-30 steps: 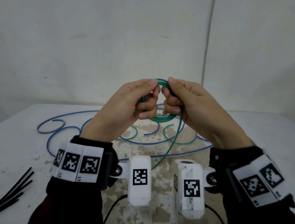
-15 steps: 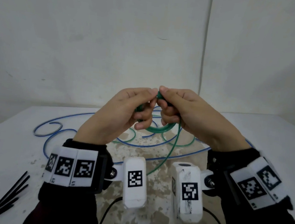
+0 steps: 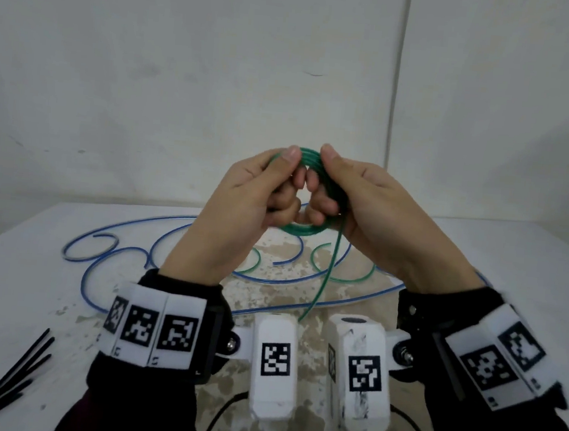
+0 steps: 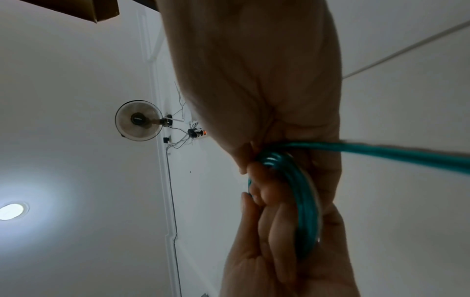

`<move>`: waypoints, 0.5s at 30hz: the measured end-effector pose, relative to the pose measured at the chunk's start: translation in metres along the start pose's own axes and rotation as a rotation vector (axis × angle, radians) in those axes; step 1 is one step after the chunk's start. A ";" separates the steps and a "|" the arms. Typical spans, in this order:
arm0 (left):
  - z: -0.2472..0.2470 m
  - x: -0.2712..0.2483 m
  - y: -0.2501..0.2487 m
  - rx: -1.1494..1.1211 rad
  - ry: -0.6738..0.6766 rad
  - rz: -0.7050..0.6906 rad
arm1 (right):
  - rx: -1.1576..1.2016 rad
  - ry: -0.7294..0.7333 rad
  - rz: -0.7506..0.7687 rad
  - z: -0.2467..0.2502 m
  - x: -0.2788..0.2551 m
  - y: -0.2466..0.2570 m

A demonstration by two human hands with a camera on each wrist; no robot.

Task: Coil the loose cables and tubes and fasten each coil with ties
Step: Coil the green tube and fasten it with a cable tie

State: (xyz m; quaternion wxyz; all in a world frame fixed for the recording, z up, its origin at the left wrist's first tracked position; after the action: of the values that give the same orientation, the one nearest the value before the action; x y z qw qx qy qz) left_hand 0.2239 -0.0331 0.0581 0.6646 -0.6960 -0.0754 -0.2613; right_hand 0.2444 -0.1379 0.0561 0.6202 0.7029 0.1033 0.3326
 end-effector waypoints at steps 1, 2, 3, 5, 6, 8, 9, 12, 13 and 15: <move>0.002 0.001 0.001 -0.053 -0.052 -0.015 | 0.015 -0.011 0.009 0.001 0.000 0.000; 0.004 0.002 0.002 -0.108 -0.084 -0.018 | 0.026 -0.017 0.018 0.002 0.001 0.000; 0.005 0.003 0.004 -0.157 -0.091 -0.002 | 0.027 -0.019 0.024 0.003 0.001 0.000; 0.003 0.004 0.009 -0.217 -0.036 0.087 | -0.006 -0.010 0.026 0.006 0.000 0.000; 0.003 0.002 0.011 -0.214 0.007 0.134 | -0.035 0.001 0.018 0.007 -0.001 -0.001; 0.003 -0.001 0.013 -0.131 0.063 0.182 | -0.090 0.031 -0.005 0.006 -0.002 -0.003; 0.004 -0.002 0.013 -0.071 0.069 0.178 | -0.100 0.041 -0.018 0.004 -0.002 -0.005; 0.005 0.000 0.010 -0.018 -0.001 0.073 | -0.028 -0.016 -0.048 0.004 0.002 -0.009; 0.006 0.001 0.009 -0.061 -0.047 0.034 | 0.012 -0.040 -0.051 0.006 0.004 -0.010; 0.006 0.004 0.010 -0.155 -0.088 0.008 | 0.088 -0.041 -0.049 0.008 0.004 -0.011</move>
State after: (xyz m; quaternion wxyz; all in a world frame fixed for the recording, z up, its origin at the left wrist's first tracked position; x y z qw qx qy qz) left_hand 0.2335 -0.0291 0.0511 0.6057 -0.7565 -0.0813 -0.2328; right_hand 0.2551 -0.1393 0.0472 0.5986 0.7335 0.1223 0.2978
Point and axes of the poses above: each hand's wrist, its own x-axis towards the middle knuckle, its own z-axis out of the back of the hand, y = z × x, the point moved 6 cm from there along x, towards the middle knuckle, and after that the axes turned 5 degrees about y, right-handed, at the moved point
